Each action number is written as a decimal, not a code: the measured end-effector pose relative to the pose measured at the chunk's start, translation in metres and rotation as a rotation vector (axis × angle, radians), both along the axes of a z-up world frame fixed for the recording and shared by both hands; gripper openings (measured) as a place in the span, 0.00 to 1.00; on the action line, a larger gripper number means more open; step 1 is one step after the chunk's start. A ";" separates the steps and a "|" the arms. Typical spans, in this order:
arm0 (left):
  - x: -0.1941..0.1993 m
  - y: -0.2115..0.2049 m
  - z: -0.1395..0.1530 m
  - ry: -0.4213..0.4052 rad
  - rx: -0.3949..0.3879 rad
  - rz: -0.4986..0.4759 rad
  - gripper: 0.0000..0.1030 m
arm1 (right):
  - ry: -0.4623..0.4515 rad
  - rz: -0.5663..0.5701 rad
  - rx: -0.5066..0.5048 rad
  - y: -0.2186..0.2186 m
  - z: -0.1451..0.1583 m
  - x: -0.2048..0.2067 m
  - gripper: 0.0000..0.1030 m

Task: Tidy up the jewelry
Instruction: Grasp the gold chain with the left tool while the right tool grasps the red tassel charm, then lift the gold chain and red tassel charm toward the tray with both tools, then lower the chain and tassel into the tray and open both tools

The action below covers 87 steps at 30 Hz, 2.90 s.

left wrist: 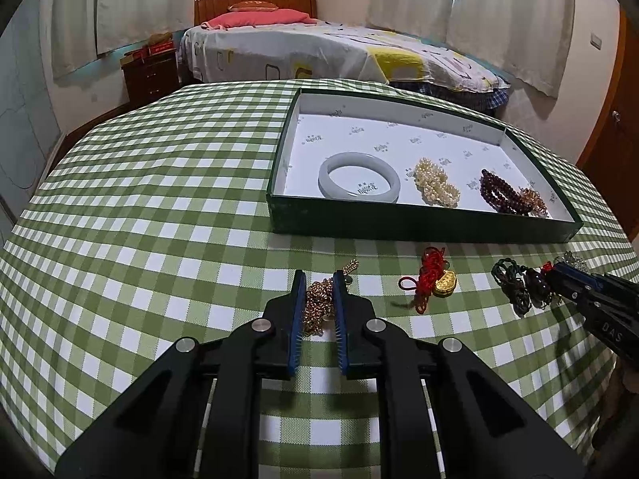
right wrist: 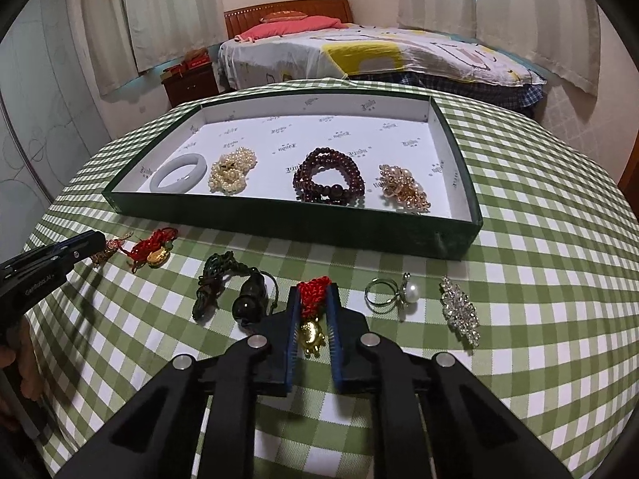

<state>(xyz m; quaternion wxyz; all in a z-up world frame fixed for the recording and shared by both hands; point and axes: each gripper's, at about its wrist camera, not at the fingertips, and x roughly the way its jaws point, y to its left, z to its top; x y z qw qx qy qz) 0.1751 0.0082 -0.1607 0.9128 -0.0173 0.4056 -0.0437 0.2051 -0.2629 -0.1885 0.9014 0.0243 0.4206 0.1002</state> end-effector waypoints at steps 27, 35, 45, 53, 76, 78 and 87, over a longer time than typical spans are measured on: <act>-0.026 -0.001 0.044 -0.115 -0.015 -0.015 0.13 | -0.121 -0.042 0.033 -0.015 0.036 -0.029 0.13; -0.024 -0.011 0.069 -0.169 -0.040 -0.041 0.13 | -0.166 -0.042 0.047 -0.016 0.055 -0.028 0.13; 0.005 -0.032 0.104 -0.255 -0.062 -0.085 0.13 | -0.263 -0.043 0.051 -0.018 0.091 0.000 0.13; 0.051 -0.043 0.119 -0.311 -0.059 -0.085 0.13 | -0.325 -0.068 0.044 -0.026 0.110 0.037 0.13; 0.188 -0.059 0.022 -0.028 0.040 -0.063 0.13 | -0.112 -0.081 -0.009 -0.041 0.033 0.140 0.13; 0.193 -0.058 0.014 0.006 0.038 -0.056 0.13 | -0.088 -0.084 -0.010 -0.041 0.028 0.144 0.13; 0.195 -0.058 0.009 0.028 0.046 -0.047 0.27 | -0.022 -0.087 -0.023 -0.041 0.017 0.153 0.13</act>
